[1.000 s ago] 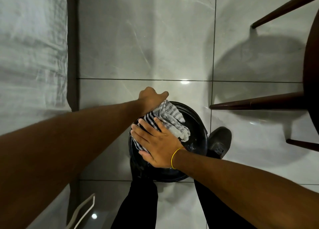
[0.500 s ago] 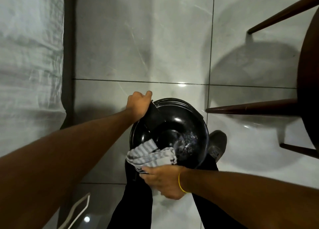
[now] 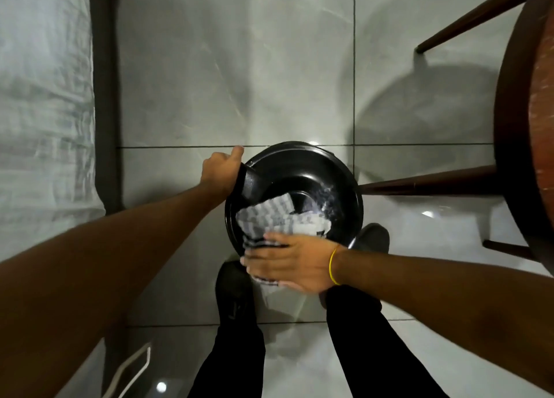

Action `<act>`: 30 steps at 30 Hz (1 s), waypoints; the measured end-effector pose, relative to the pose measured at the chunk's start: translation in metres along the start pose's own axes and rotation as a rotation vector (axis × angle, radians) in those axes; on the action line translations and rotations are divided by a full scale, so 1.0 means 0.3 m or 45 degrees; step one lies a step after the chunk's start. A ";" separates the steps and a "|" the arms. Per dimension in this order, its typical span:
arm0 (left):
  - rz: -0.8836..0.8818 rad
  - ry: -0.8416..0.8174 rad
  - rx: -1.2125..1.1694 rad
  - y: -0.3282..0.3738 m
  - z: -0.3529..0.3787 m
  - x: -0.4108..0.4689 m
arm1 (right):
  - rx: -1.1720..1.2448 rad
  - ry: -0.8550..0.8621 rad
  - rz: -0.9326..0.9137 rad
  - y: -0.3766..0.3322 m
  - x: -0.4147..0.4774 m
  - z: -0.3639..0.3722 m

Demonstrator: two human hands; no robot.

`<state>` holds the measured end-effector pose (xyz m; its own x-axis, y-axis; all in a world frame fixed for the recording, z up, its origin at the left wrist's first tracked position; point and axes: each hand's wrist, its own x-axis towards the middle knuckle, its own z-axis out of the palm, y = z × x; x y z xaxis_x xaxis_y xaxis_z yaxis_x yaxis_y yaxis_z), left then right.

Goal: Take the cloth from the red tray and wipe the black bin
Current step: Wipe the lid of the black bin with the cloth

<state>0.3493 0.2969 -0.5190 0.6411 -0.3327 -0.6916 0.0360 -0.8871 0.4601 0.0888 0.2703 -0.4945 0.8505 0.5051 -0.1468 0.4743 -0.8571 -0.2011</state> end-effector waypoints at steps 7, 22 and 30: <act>0.059 0.070 0.049 -0.022 0.012 -0.033 | 0.122 0.203 0.904 0.235 -0.107 -0.086; 0.135 0.529 0.054 0.072 0.090 -0.091 | 0.604 0.521 2.546 0.443 0.046 -0.165; 0.296 0.609 0.350 0.105 0.163 -0.115 | 0.441 0.378 2.090 0.511 0.058 -0.159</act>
<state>0.2908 0.2647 -0.5077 0.8846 -0.4035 -0.2337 -0.3051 -0.8799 0.3644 0.1870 0.1428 -0.4817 0.3882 -0.8911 -0.2349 -0.9135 -0.3385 -0.2255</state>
